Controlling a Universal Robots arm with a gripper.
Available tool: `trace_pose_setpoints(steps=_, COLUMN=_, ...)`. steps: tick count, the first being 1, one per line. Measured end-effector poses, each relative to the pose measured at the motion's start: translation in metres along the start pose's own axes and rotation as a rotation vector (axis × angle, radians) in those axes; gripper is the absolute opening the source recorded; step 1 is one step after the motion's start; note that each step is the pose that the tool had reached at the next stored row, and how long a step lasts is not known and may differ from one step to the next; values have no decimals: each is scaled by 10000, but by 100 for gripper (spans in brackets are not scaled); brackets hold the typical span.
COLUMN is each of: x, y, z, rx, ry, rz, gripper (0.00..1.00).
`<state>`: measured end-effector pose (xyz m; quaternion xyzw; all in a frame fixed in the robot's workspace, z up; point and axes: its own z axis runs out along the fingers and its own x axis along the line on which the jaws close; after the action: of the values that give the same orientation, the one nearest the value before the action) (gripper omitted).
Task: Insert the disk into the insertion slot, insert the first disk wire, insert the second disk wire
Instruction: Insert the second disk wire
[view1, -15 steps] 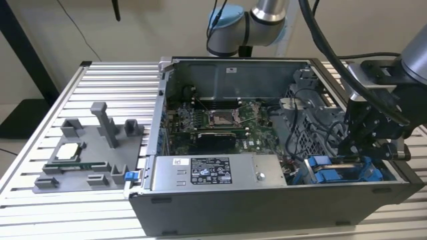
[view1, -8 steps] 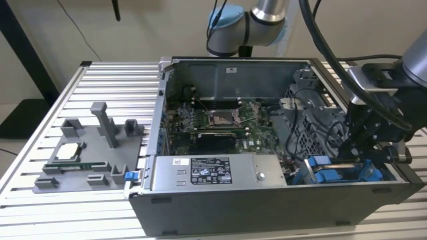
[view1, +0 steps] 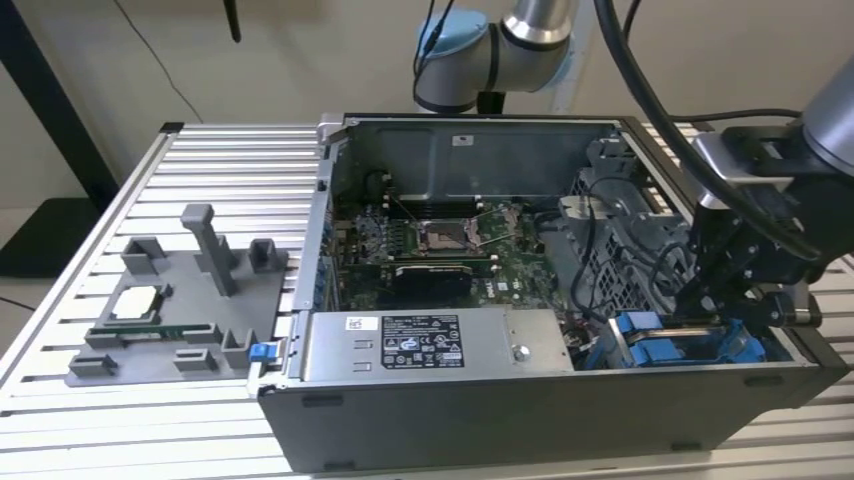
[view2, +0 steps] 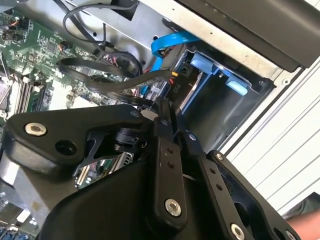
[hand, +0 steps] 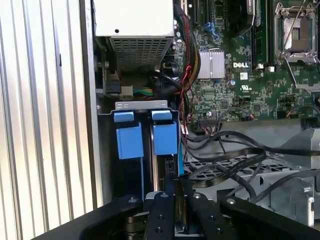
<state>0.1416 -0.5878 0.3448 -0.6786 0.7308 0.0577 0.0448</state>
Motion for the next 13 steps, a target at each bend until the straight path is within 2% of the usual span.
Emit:
trace_pose_setpoints(steps=4, x=1, y=10, z=0, rx=113, ry=33, rz=-15, gripper=0)
trace_pose_setpoints(steps=7, x=2, y=13, z=2, rx=306, ry=30, rz=-42, gripper=0)
trace_pose_setpoints(steps=10, x=2, y=15, z=6, rx=358, ry=26, rz=-49, gripper=0)
trace_pose_setpoints(steps=13, x=3, y=21, z=11, rx=374, ry=27, rz=-53, gripper=0)
